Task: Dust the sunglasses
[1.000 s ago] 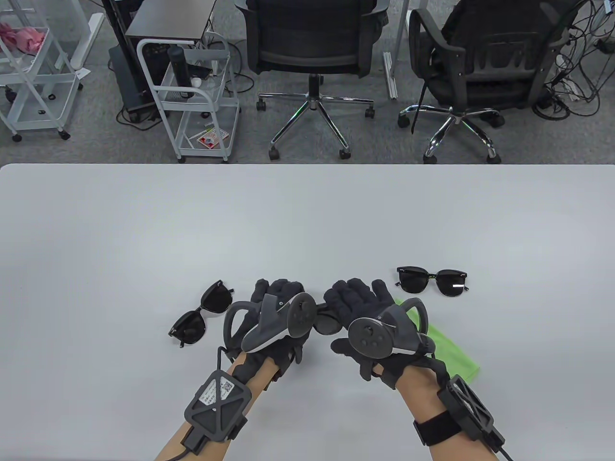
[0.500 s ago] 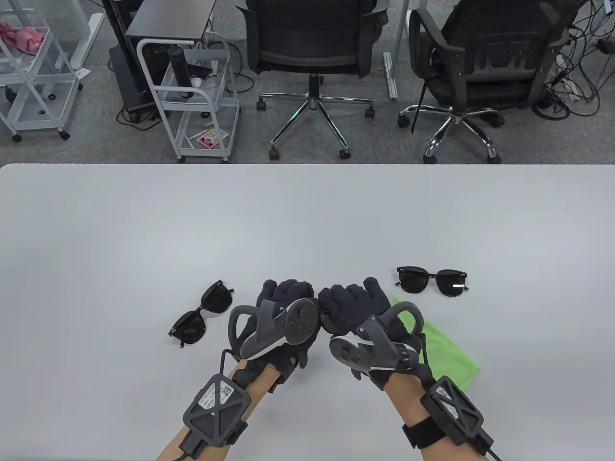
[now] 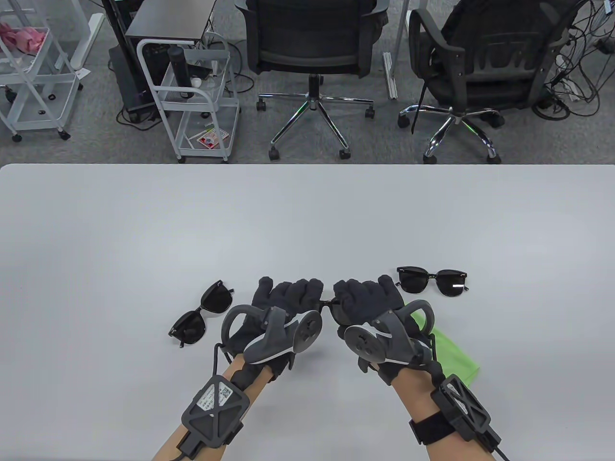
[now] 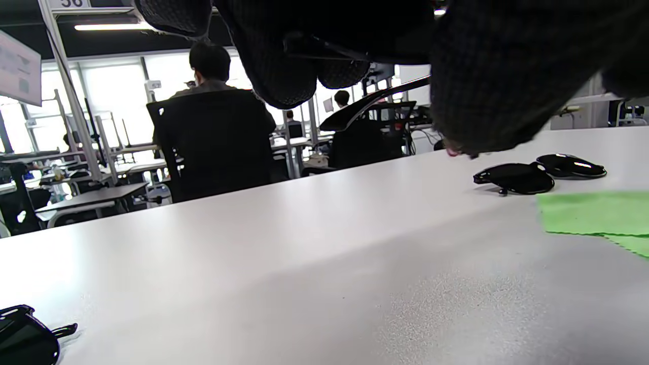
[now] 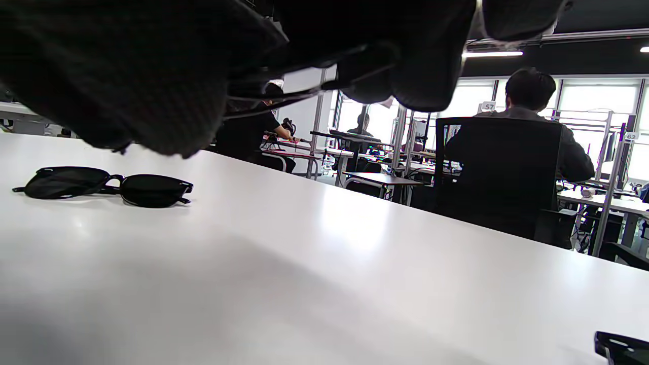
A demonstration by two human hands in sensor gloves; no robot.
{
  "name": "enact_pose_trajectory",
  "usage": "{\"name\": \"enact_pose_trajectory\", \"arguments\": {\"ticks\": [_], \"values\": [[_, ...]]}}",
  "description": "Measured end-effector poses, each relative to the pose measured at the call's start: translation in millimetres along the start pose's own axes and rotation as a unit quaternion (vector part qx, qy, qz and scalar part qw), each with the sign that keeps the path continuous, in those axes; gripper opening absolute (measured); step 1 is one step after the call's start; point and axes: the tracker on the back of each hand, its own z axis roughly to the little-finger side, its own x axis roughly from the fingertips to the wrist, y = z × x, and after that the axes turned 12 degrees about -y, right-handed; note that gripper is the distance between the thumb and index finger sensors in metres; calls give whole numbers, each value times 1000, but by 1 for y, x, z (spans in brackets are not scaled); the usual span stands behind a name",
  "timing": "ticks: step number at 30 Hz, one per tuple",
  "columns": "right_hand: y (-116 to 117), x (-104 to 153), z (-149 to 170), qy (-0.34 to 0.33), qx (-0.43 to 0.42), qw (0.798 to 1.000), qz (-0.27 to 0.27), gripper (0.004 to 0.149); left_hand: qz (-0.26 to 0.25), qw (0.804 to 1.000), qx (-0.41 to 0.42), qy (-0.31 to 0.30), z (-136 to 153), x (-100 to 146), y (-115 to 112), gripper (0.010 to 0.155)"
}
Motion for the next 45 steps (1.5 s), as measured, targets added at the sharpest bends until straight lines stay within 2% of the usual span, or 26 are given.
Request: {"name": "enact_pose_trajectory", "arguments": {"ticks": [3,5,8,10,12,14,16,19,21,27,29,31,33,35,37,39,43,44,45], "values": [[-4,2,4,8,-16,1000,19,85,2,999,33,14,10,0,0,90],[-8,5,10,25,-30,999,33,92,15,997,68,27,20,0,-2,90],[-12,14,26,74,-94,990,71,92,28,979,191,58,44,3,-11,90],[-8,18,35,103,-155,979,87,86,31,953,292,74,55,5,-17,91],[0,18,43,132,-230,959,97,79,36,907,414,71,62,6,-25,91],[9,16,46,152,-300,936,101,72,44,870,488,54,61,6,-30,92],[17,13,48,163,-371,908,106,66,57,847,528,33,56,3,-33,92],[25,10,49,172,-442,874,110,61,81,835,545,0,44,-4,-35,92],[27,9,51,169,-466,861,109,59,99,831,547,-18,35,-7,-36,92],[37,14,57,183,-541,813,111,44,134,833,535,-41,19,-12,-43,91],[37,14,62,187,-535,817,107,43,136,839,525,-36,23,-12,-43,91],[34,16,69,193,-498,839,108,42,131,854,503,-28,31,-12,-42,91],[28,21,75,195,-425,878,105,42,131,870,475,-20,38,-9,-43,91],[23,26,80,196,-375,900,103,42,147,881,449,-21,42,-7,-46,90],[20,28,81,193,-341,914,104,42,158,891,426,-26,43,-7,-47,90],[18,27,79,181,-315,927,94,42,154,892,425,-25,41,-7,-45,90],[10,23,69,167,-274,941,108,43,138,896,422,-20,41,-6,-42,91],[7,23,67,163,-265,944,112,49,128,893,431,-12,42,-5,-41,91],[4,23,63,157,-256,946,118,61,109,888,446,6,44,-5,-41,92]]}}
